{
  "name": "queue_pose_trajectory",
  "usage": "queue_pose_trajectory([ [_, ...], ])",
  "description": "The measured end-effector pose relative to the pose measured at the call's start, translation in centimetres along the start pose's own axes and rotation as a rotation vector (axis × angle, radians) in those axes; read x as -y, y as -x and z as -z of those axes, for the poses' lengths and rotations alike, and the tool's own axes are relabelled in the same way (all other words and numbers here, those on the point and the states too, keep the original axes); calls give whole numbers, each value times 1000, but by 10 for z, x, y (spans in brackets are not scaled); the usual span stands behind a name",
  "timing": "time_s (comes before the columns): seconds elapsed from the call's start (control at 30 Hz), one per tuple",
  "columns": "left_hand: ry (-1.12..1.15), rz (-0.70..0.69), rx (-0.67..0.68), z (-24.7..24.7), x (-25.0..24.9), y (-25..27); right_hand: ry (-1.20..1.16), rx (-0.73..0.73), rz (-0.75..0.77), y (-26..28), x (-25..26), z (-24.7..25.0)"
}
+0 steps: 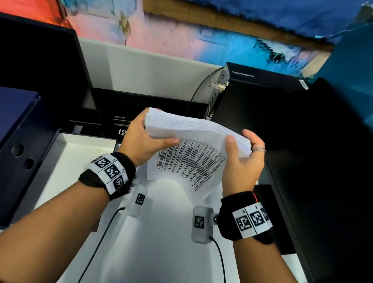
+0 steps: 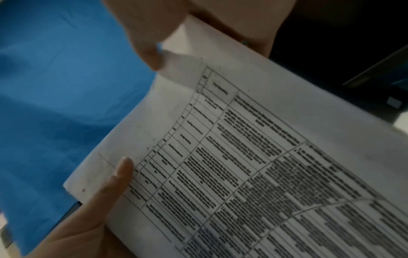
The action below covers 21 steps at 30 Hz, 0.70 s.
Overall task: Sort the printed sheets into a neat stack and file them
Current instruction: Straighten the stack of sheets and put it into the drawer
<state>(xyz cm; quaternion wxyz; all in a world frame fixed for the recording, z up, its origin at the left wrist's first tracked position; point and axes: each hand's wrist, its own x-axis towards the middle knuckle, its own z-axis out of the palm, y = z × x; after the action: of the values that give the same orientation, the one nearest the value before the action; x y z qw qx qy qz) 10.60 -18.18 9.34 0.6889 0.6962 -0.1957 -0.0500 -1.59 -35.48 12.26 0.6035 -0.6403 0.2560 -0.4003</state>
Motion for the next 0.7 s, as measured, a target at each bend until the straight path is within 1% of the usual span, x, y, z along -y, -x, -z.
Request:
queue_pose_trajectory([
  [0.13,-3,37,36,-1,4,-6,-59,-78,-33,-16,4,-1],
  [0.27,8,54,39,0,7,-11,8,-58,-29,-16,7,0],
  [0.4,38,81,61,-2,8,-14,-157,-78,-81,-15,4,-1],
  [0.43,53,89,64,-2,8,-14,-176,-68,-97,-13,-1,-1],
  [0.53,93,112,63,-2,9,-15,-160,47,-131,4,-14,-1],
  [0.7,114,140,82,1,14,-17,-163,73,-165,3,-21,0],
])
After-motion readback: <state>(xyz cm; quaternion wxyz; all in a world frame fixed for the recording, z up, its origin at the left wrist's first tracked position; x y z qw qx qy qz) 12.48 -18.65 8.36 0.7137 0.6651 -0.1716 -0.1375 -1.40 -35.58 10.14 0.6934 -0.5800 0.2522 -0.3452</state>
